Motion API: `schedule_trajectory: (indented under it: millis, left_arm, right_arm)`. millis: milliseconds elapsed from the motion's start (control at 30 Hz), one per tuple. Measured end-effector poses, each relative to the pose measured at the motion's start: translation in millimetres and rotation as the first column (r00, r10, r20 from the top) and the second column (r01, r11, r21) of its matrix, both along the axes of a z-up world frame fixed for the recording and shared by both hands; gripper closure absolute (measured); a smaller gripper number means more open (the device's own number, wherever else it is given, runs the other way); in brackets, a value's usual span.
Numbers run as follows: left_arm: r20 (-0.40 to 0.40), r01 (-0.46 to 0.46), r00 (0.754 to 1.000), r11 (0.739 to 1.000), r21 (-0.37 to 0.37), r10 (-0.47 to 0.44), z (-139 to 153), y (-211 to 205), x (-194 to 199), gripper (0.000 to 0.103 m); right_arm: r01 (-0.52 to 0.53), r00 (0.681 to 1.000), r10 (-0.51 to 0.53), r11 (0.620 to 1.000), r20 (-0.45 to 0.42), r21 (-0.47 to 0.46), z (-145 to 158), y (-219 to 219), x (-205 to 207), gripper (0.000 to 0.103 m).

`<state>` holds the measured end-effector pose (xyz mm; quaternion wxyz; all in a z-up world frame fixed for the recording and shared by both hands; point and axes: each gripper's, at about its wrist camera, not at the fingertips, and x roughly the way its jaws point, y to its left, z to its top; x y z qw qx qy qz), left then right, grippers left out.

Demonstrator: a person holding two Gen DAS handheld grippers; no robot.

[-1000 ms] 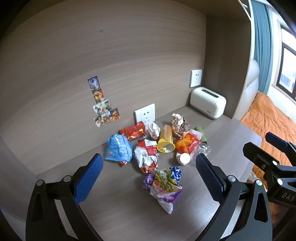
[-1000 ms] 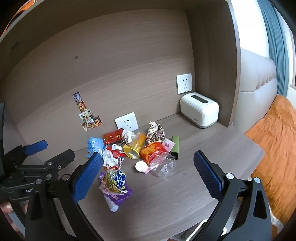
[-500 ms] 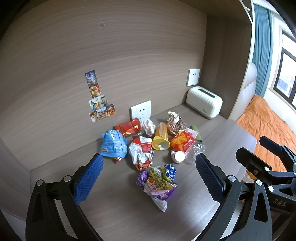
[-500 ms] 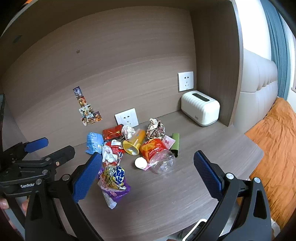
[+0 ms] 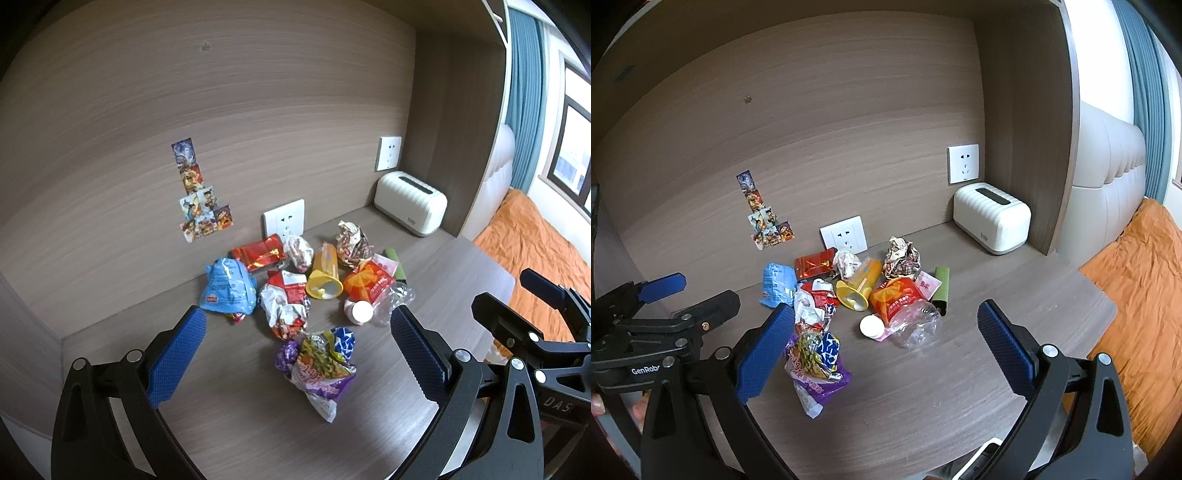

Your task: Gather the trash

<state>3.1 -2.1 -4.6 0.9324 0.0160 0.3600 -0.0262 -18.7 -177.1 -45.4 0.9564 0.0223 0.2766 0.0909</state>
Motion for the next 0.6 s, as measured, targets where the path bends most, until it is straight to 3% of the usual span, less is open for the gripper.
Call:
schedule_trajectory:
  millis: [600]
  left_arm:
    - [-0.007, 0.002, 1.0, 1.0, 0.0, -0.002, -4.1, 0.2, 0.5, 0.005]
  right_arm:
    - [-0.007, 1.0, 0.007, 1.0, -0.016, 0.001, 0.5, 3.5, 7.6, 0.004]
